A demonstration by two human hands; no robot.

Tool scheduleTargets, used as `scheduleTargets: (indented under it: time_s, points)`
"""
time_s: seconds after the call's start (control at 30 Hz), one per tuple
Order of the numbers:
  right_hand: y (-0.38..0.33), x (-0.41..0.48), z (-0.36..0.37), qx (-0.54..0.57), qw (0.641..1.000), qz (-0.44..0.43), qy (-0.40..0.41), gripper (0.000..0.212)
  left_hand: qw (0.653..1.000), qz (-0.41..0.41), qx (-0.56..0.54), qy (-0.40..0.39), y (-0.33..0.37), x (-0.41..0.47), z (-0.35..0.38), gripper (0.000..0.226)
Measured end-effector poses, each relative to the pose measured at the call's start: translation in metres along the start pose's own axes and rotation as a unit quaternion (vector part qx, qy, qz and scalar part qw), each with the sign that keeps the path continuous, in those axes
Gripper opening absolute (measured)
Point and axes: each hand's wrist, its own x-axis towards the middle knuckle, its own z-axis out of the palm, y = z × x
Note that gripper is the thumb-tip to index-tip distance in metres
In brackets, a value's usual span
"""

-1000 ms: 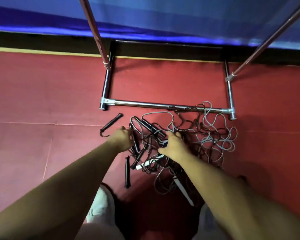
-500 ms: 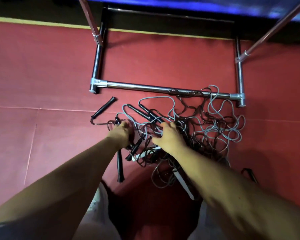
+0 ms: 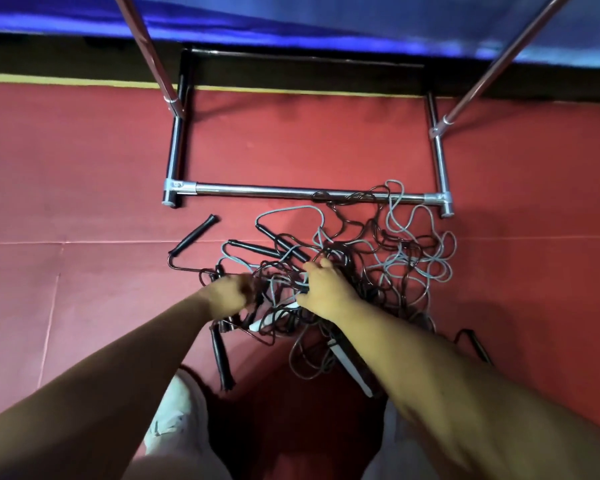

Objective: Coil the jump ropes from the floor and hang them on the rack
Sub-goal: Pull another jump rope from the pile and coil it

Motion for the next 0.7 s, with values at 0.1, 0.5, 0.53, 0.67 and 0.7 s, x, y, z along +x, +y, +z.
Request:
scheduleTargets:
  time_s: [0.1,0.5,0.53,0.67,0.7]
  points:
    - [-0.006,-0.014,-0.03,0.093,0.995,-0.039,-0.005,0.081,0.975,0.011,-0.22,0.01,0.045,-0.015,-0.035,0.031]
    - [-0.069,-0.16,-0.204,0.155,0.971,-0.143,0.112,0.02,0.961,0.203,-0.166,0.092,0.199,-0.176,-0.135,0.016]
    - [-0.073,-0.176,-0.218,0.159,0.968,-0.152,0.12,0.019,0.958,0.211,-0.161,0.107,0.205,-0.191,-0.137,0.014]
    - [-0.09,-0.245,-0.272,0.225,0.949,-0.194,0.111,0.028,0.959,0.225,-0.119,0.127,0.214,-0.238,-0.133,0.024]
    - [-0.094,-0.263,-0.286,0.242,0.94,-0.201,0.13,0.03,0.959,0.223,-0.116,0.128,0.213,-0.245,-0.13,0.02]
